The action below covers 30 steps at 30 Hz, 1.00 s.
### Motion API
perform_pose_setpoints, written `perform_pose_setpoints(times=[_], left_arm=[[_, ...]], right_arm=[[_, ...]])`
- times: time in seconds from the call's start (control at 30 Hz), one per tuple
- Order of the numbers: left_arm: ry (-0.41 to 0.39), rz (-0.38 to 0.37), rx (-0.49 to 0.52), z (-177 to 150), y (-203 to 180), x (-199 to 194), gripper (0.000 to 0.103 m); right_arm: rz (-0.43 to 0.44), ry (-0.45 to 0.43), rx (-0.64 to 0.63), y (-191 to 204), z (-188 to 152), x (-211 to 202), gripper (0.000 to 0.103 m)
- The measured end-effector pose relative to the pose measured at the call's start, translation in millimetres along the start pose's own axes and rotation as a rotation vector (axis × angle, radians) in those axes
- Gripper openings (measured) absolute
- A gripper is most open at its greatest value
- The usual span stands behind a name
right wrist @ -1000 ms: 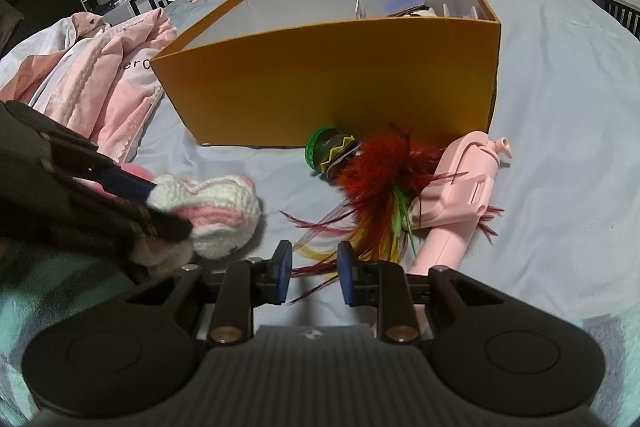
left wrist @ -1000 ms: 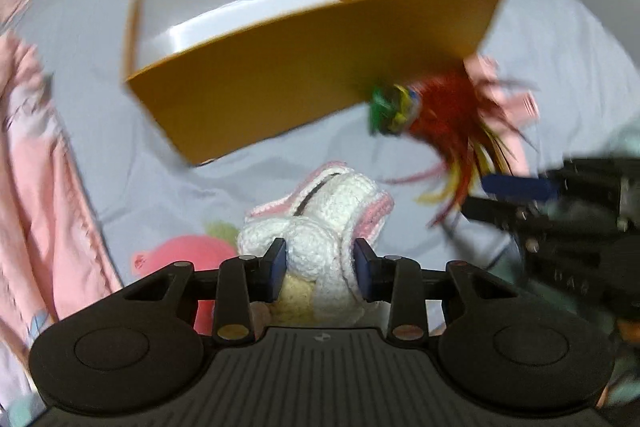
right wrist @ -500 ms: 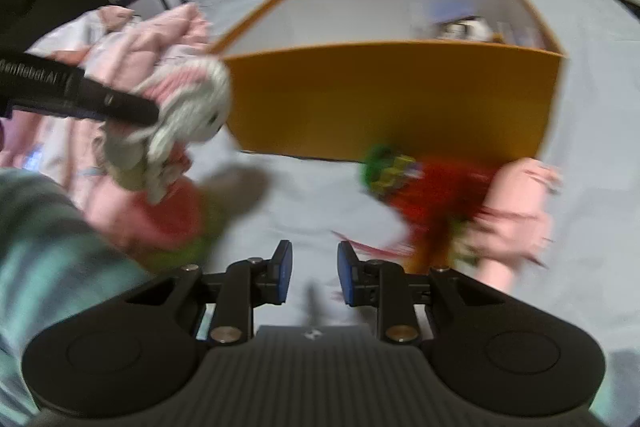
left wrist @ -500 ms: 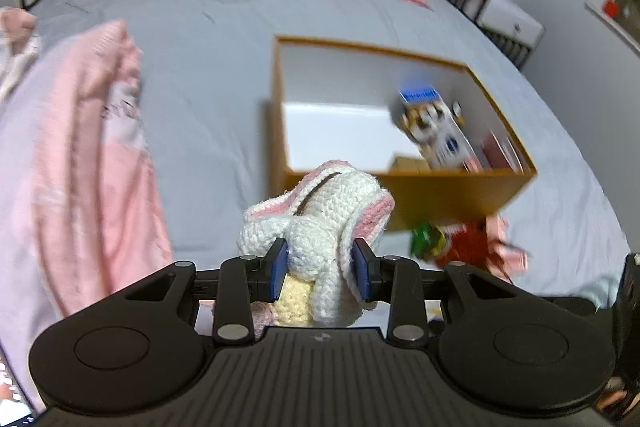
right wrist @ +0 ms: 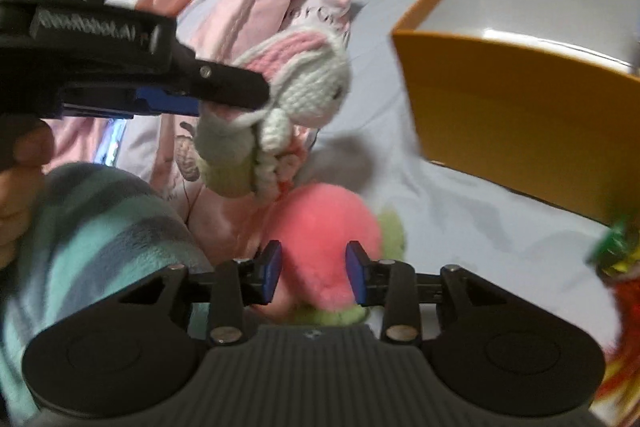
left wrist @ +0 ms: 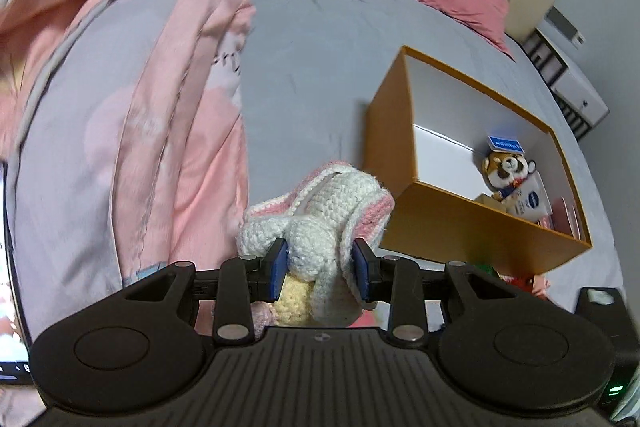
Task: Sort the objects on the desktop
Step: 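Grasp the pink fluffy ball toy with the right tool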
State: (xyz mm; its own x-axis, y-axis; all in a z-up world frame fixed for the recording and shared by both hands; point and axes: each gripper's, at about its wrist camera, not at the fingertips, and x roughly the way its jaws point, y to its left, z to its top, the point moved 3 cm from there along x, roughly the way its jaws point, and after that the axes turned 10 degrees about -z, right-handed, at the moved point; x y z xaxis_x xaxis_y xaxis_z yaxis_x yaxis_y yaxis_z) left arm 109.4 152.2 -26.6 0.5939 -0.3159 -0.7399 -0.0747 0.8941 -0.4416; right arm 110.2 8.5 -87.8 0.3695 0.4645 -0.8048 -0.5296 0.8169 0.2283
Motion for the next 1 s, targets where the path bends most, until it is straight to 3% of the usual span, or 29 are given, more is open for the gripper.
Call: perform_pose_setpoints(times=[0.2,0.43,0.63,0.9,1.0], left_arm=[[0.002,-0.036,-0.048,-2,10,7,0.039],[0.009,-0.057,-0.063,-4,14,9,0.039],[0.015,-0.058,-0.068,-6,14,9,0.039],[0.038,-0.058,0.02,-6,-16,14,0.039],[0.079,-0.082,0.059,-7,-42,26,0.04]], right_arm=[[-0.062,0.035,-0.009,4,6,24,0.05],[-0.148,0.005,-0.093,16,4,40,0.051],[-0.203,0.008,-0.115,9,-3,30,0.049],[-0.414,-0.023,-0.118,-47,-18,-12,0.048],[-0.423,-0.031,-0.082,-73,-19,-26,0.049]])
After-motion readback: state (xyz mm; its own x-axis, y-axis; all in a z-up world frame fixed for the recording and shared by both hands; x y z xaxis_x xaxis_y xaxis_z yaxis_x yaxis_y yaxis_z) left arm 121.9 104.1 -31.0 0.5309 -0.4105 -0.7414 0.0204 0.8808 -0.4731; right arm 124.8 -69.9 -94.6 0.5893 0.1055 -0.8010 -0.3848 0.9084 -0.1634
